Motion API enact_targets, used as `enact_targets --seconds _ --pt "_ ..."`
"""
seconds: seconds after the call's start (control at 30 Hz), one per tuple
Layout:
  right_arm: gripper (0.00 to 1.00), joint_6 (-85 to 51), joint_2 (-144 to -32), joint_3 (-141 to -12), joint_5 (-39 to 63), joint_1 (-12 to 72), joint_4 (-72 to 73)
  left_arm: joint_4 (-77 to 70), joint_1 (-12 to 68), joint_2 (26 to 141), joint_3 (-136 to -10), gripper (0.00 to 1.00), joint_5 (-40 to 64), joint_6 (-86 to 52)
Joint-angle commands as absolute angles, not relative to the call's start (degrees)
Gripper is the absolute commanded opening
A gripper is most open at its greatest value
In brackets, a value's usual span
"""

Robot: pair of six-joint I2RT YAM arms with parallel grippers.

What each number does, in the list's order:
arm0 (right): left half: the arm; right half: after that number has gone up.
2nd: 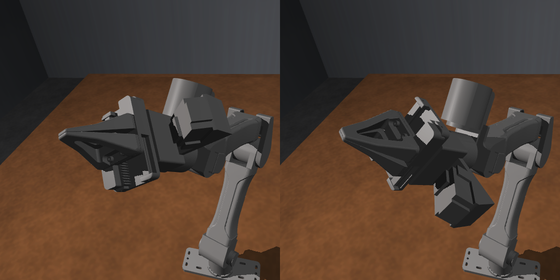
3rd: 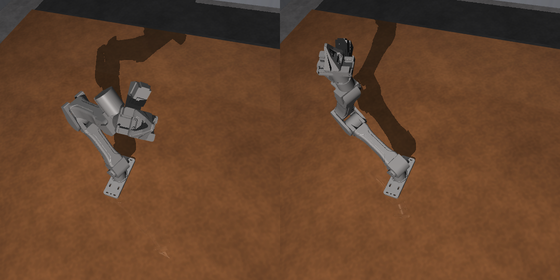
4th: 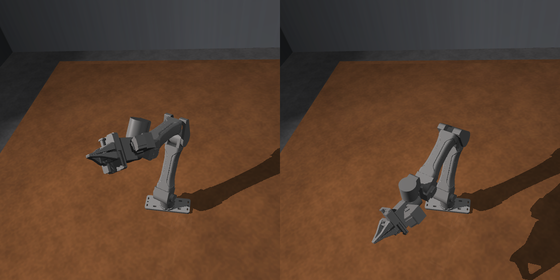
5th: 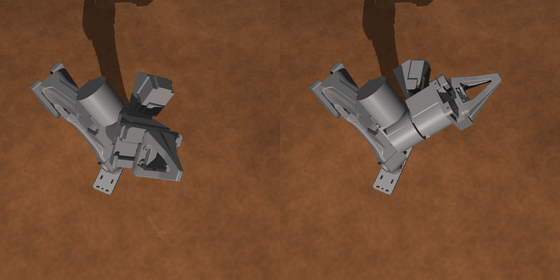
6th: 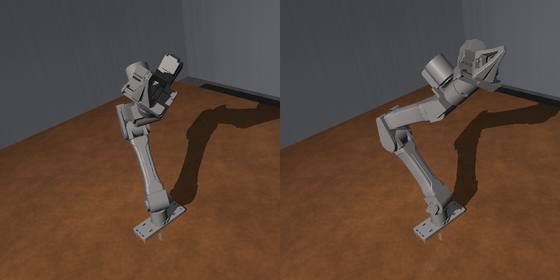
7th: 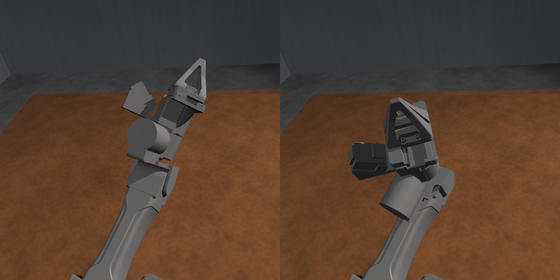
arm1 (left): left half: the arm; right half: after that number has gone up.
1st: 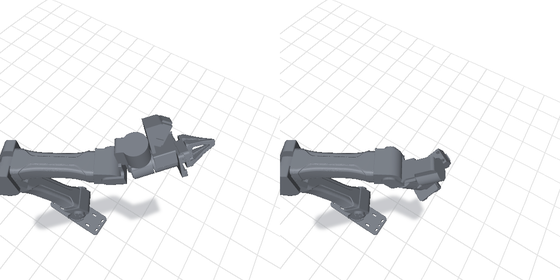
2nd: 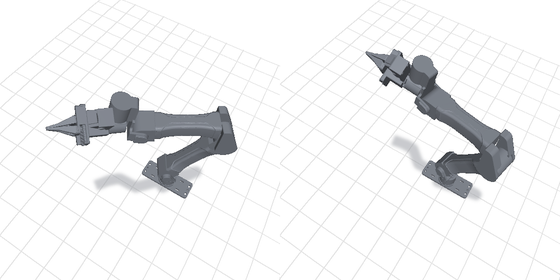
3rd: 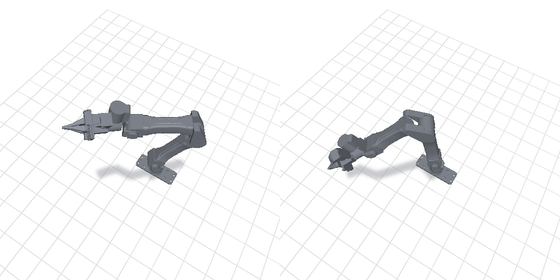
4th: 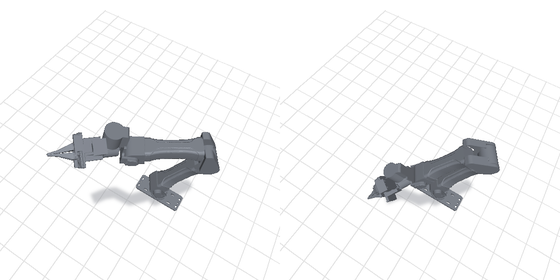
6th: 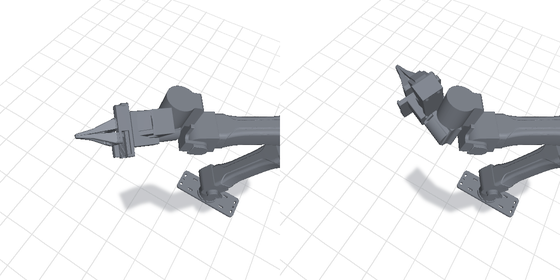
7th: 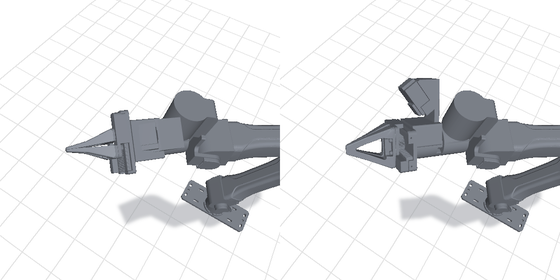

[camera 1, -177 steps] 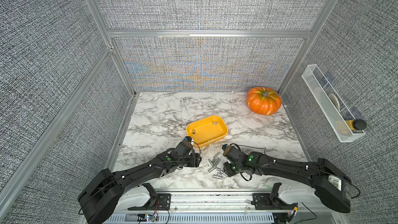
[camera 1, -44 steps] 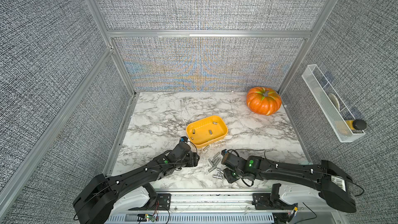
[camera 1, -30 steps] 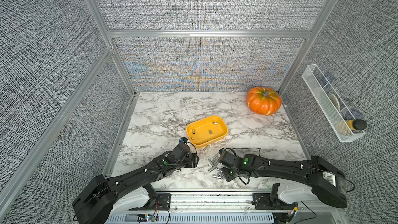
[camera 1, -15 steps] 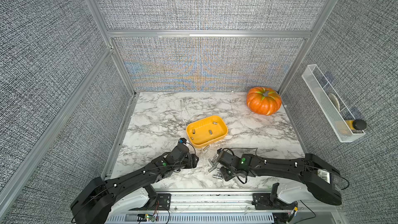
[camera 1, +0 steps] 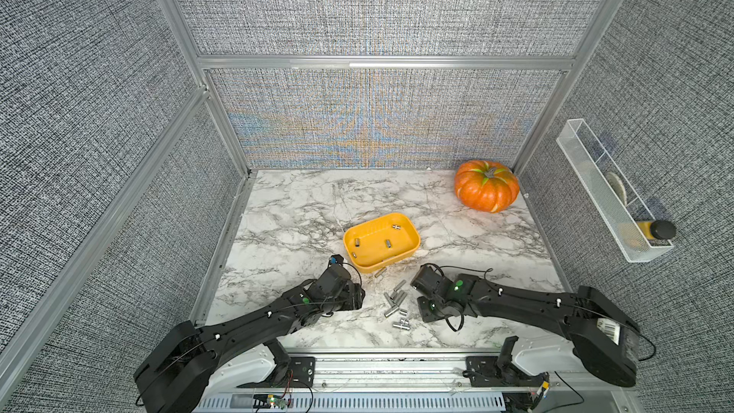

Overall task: Put the socket on the desktop into the storage box
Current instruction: Pick up the socket head at the center of the board, then place the socket head in the storage box.

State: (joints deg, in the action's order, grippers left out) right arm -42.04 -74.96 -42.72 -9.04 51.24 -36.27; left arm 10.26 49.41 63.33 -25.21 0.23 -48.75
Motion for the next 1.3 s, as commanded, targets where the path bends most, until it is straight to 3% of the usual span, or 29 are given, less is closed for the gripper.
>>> enact_targets --seconds 0.0,0.1,0.27,0.5,0.77,1.17,1.27 --pt "0.00 -43.2 -71.2 -46.9 -12.5 45.1 -38.6 11.5 49.4 63.9 -26.1 0.70 -1.5 -49.1" --pt "0.00 -41.3 -67.0 -49.8 -5.7 36.0 -31.9 11.4 49.4 63.7 -26.5 0.69 -1.8 -49.3" --pt "0.00 -36.4 -67.0 -56.4 0.5 32.0 -17.1 10.6 49.4 62.2 -26.8 0.70 -2.2 -49.4" --pt "0.00 -31.7 -88.1 -75.4 3.3 33.2 -21.5 9.8 49.4 61.2 -26.8 0.70 -2.8 -49.4" --pt "0.00 -26.7 -107.3 -88.0 0.8 36.8 -26.8 8.9 49.4 60.0 -25.8 0.70 -3.9 -50.6" --pt "0.00 -23.2 -118.1 -88.5 -2.1 38.1 -29.1 9.2 49.4 57.9 -24.7 0.70 -5.1 -51.9" --pt "0.08 -22.6 -118.6 -88.4 -3.0 38.1 -29.7 9.3 49.4 58.1 -24.8 0.70 -5.1 -51.9"
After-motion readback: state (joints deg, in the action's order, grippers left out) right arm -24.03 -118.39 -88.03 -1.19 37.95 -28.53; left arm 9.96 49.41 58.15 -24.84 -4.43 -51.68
